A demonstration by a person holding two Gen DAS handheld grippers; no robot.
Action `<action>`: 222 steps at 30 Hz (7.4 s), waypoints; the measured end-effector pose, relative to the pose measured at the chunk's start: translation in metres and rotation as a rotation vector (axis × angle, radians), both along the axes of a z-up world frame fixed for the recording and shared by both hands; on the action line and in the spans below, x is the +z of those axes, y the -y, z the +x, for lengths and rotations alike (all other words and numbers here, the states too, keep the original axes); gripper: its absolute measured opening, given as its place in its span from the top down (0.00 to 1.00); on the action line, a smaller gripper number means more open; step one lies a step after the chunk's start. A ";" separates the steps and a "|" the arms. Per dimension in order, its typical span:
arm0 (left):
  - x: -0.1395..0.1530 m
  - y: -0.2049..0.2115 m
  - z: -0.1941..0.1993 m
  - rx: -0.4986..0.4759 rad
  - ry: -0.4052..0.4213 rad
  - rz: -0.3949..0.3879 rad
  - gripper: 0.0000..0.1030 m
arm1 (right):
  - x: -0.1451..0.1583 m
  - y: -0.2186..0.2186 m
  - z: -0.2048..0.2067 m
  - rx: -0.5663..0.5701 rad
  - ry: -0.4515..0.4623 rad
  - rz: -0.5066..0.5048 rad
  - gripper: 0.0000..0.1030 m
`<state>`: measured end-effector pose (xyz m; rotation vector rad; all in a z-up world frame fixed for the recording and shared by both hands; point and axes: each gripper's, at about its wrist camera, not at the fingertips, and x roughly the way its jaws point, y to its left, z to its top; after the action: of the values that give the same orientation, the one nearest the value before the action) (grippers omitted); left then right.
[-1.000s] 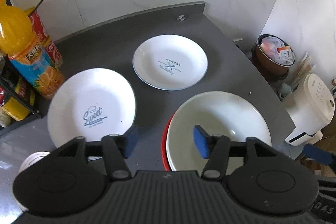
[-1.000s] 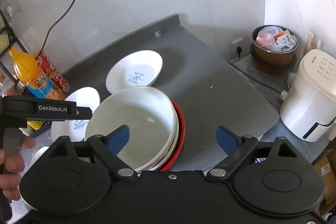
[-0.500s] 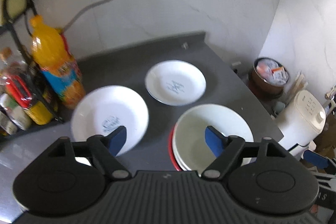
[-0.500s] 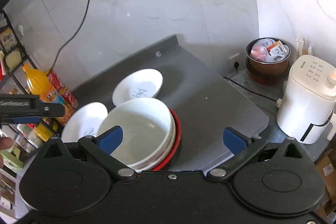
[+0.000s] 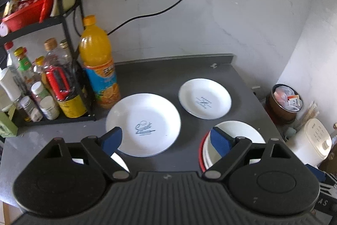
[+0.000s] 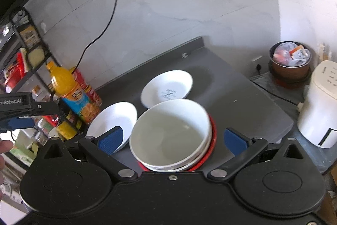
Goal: Organize plates and bowls
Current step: 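Move both grippers toward the white 'Sweet' plate, then close both grippers on the rim of the 'Sweet' plate, then lift the 'Sweet' plate with both grippers and lower it onto the plate beside the counter edge, then open both grippers to release the 'Sweet' plate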
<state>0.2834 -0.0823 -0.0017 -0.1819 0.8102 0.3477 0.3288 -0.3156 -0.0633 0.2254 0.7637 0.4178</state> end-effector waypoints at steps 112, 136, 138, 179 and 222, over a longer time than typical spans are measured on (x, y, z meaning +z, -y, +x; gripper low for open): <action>-0.170 -0.245 0.094 -0.059 -0.181 -0.246 0.87 | -0.099 -0.249 0.085 0.086 -0.133 -0.288 0.85; -0.132 -0.239 -0.028 0.151 -0.140 -0.260 0.87 | -0.070 -0.244 0.003 0.295 -0.067 -0.246 0.87; -0.132 -0.238 -0.034 0.162 -0.142 -0.261 0.87 | -0.070 -0.244 -0.003 0.307 -0.067 -0.247 0.87; -0.168 -0.227 -0.086 0.261 -0.249 -0.269 0.81 | -0.084 -0.245 -0.041 0.437 -0.129 -0.298 0.87; -0.172 -0.243 -0.080 0.265 -0.291 -0.182 0.55 | -0.095 -0.253 -0.037 0.473 -0.204 -0.329 0.83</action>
<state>0.2034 0.1608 -0.1739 -0.4177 1.1102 0.5588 0.2922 -0.0624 -0.1579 -0.2311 1.0762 0.7133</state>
